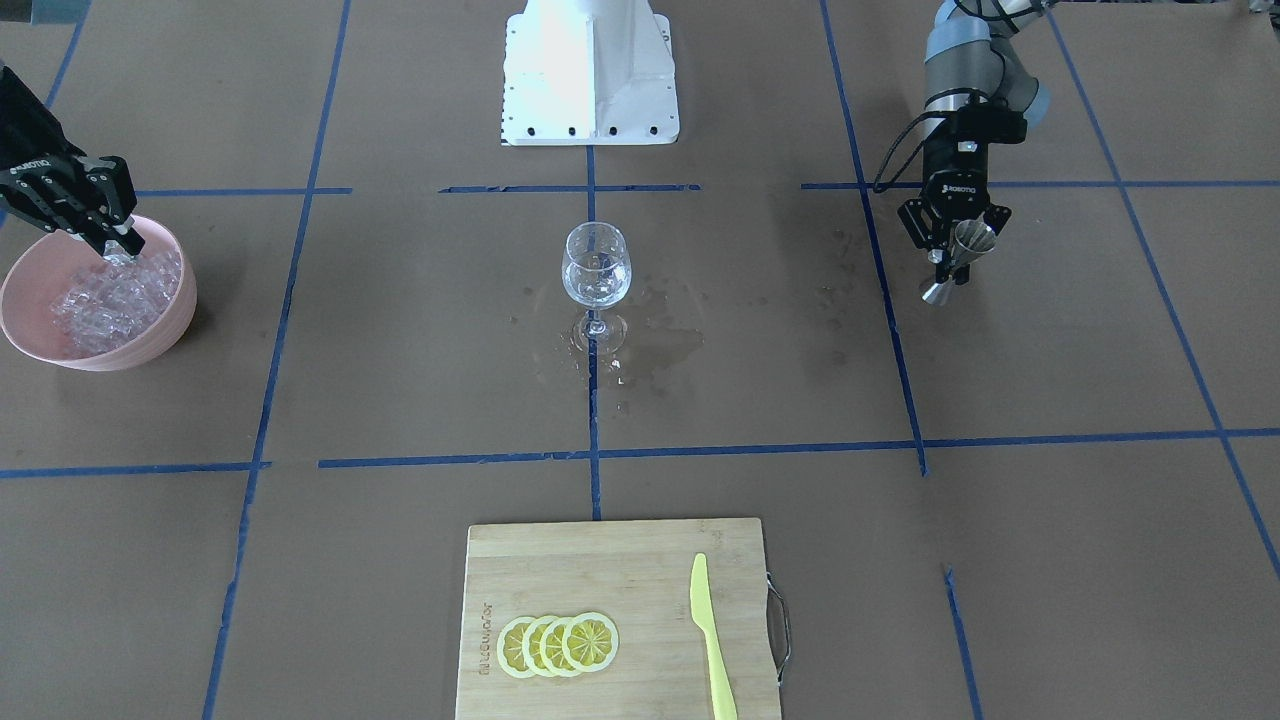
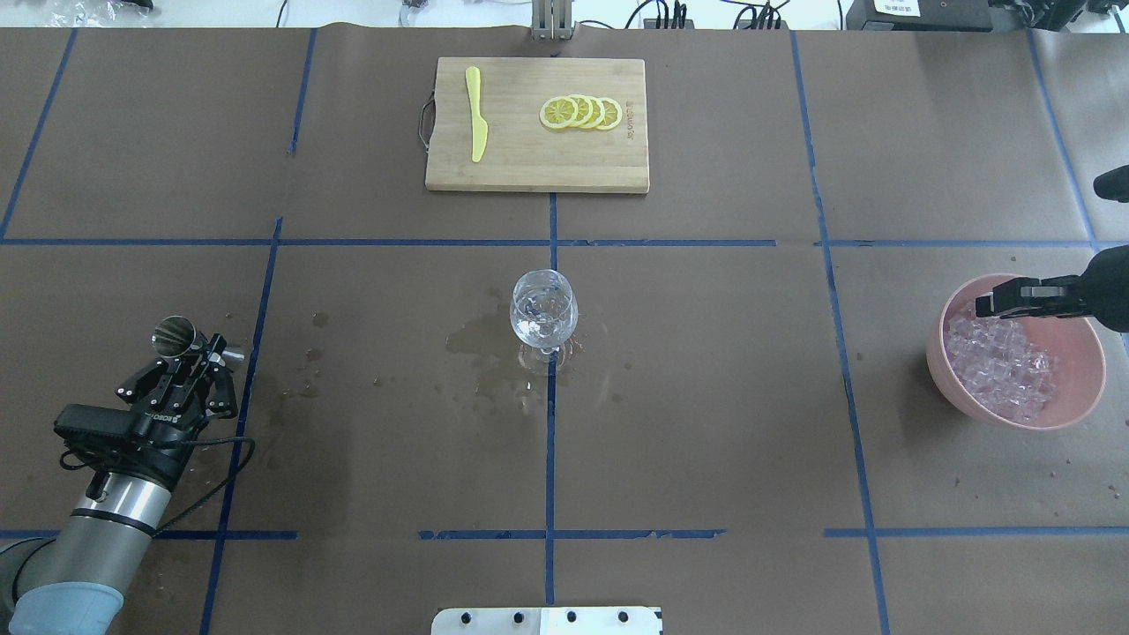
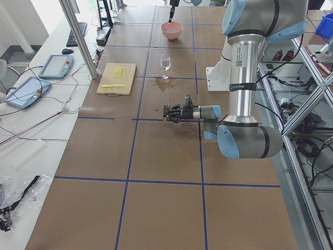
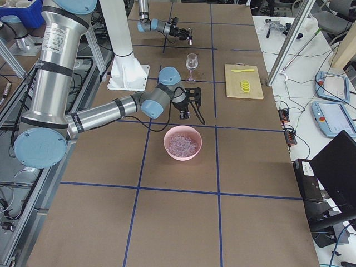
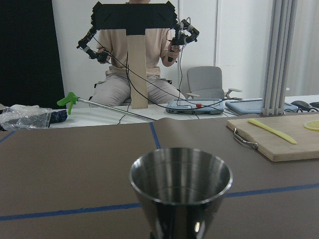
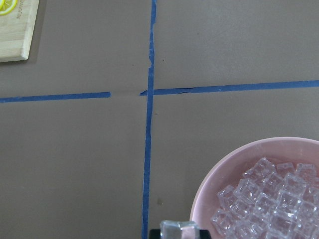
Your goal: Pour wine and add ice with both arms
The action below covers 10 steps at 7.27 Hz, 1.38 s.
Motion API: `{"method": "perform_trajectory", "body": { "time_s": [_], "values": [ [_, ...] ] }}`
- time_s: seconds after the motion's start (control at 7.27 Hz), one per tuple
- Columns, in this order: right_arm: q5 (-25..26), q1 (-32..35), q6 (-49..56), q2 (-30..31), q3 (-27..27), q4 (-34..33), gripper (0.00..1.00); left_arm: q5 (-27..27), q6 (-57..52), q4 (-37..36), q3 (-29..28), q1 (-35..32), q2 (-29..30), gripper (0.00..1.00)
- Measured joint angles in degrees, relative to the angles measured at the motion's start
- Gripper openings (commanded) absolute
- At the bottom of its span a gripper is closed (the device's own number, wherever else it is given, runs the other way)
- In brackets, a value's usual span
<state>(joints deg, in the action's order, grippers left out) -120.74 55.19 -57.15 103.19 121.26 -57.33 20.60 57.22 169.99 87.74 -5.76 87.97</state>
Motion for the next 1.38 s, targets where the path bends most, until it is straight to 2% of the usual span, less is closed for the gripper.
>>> {"method": "perform_trajectory", "body": {
  "time_s": [0.83,1.1,1.38],
  "values": [
    [0.07,0.01,-0.33,-0.08,0.2,0.02,0.0,1.23,-1.67,-0.01,-0.73,0.05,0.27,0.0],
    [0.06,0.01,-0.33,-0.05,0.13,0.02,0.0,1.6,-1.75,-0.01,-0.73,-0.03,0.11,0.13],
    [0.07,0.01,-0.33,-0.01,0.13,0.02,0.0,2.54,-1.76,0.05,-0.73,-0.14,-0.12,0.21]
  ]
}}
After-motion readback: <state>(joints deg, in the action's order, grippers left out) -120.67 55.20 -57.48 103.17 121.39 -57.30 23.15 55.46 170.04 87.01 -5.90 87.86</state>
